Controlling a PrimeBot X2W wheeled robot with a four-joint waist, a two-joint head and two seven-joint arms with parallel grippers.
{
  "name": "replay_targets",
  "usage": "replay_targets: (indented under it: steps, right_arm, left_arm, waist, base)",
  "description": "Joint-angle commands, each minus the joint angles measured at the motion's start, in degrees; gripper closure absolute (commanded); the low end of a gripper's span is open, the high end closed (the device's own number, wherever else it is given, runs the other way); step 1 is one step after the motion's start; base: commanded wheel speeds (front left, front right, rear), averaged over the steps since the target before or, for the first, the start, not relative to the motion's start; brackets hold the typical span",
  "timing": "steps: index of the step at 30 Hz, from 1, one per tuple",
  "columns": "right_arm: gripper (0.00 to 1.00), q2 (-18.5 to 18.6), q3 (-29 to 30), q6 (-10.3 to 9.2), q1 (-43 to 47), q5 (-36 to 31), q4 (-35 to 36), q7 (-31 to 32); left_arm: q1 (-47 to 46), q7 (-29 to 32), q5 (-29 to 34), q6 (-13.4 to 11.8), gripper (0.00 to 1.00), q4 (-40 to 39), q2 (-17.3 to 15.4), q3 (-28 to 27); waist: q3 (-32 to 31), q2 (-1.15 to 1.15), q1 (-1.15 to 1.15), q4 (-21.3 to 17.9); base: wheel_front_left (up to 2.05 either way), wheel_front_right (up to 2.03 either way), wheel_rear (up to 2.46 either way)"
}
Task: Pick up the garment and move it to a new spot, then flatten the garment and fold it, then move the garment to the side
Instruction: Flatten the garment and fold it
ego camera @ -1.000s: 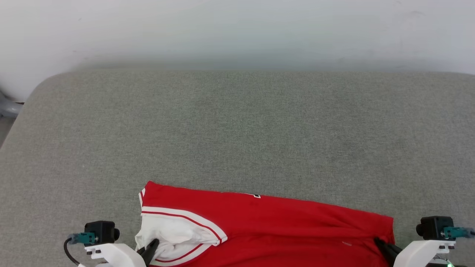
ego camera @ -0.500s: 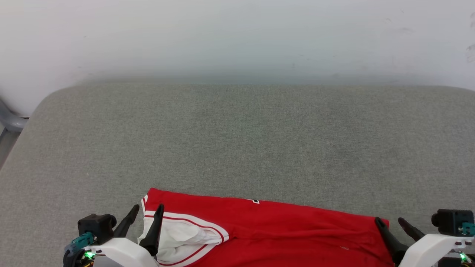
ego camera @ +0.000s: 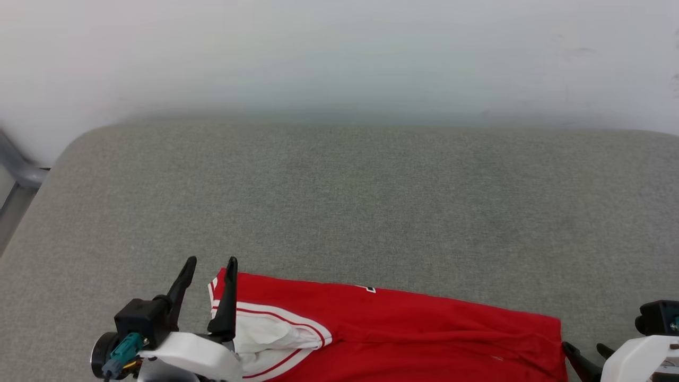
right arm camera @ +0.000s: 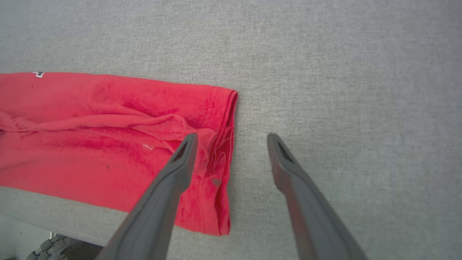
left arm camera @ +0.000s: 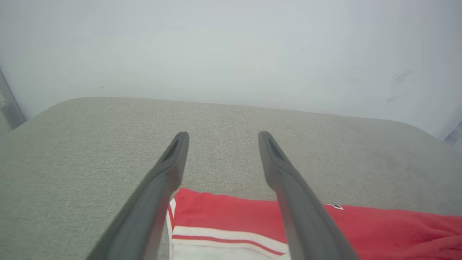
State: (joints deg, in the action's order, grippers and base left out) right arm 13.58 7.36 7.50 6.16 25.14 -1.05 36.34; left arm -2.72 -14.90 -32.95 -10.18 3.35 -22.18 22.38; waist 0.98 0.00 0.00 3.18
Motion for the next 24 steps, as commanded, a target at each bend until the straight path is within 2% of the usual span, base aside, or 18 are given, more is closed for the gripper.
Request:
replay_targets:
  steps: [1, 12, 18, 19, 20, 21, 24]
  right_arm:
    - [0.00, -0.3, 0.1, -0.02, 0.1, -0.2, 0.2, 0.2]
    - [0.00, -1.6, -1.4, -0.02, -3.6, -0.3, -5.4, 1.6]
    - [0.01, -3.7, -3.7, -0.01, -2.7, 1.5, -12.0, 5.7]
    - [0.56, -4.0, -4.2, 0.00, -2.5, 2.0, -12.7, 6.4]
    - [0.89, -4.1, -4.5, 0.04, -2.5, 2.4, -13.0, 6.5]
    - [1.00, -3.9, -4.7, 0.06, -2.6, 2.6, -13.3, 6.4]
    - [1.00, -3.0, -4.7, -0.03, -3.5, 3.0, -12.8, 5.3]
  left_arm:
    - [0.1, -0.3, 0.4, -0.1, 0.00, -0.4, 0.5, -0.3]
    - [-1.9, -0.4, 7.5, 3.7, 0.00, -2.1, 5.8, -3.8]
    - [-2.2, -0.4, 10.3, 5.7, 0.00, -1.8, 7.7, -5.5]
    - [-2.1, -0.4, 10.6, 5.9, 0.00, -1.7, 7.9, -5.9]
    - [-2.0, -0.4, 11.0, 6.1, 0.00, -1.8, 8.2, -6.1]
    - [-1.7, -0.3, 11.4, 6.3, 0.00, -1.7, 8.5, -6.4]
    - [-0.8, -0.3, 12.2, 6.8, 0.00, -1.4, 9.2, -7.4]
  waist:
    - [0.4, 0.00, 0.00, 0.4]
    - [5.1, 0.00, 0.00, 3.0]
    - [6.1, 0.00, 0.00, 3.9]
    - [6.0, 0.00, 0.00, 3.9]
    - [6.0, 0.00, 0.00, 3.9]
    - [5.9, 0.00, 0.00, 3.9]
    - [5.1, 0.00, 0.00, 3.7]
  base:
    - [0.00, 0.00, 0.00]
    - [0.00, 0.00, 0.00]
    - [0.00, 0.00, 0.00]
    - [0.00, 0.00, 0.00]
    - [0.00, 0.00, 0.00]
    - [0.00, 0.00, 0.00]
    - [0.00, 0.00, 0.00]
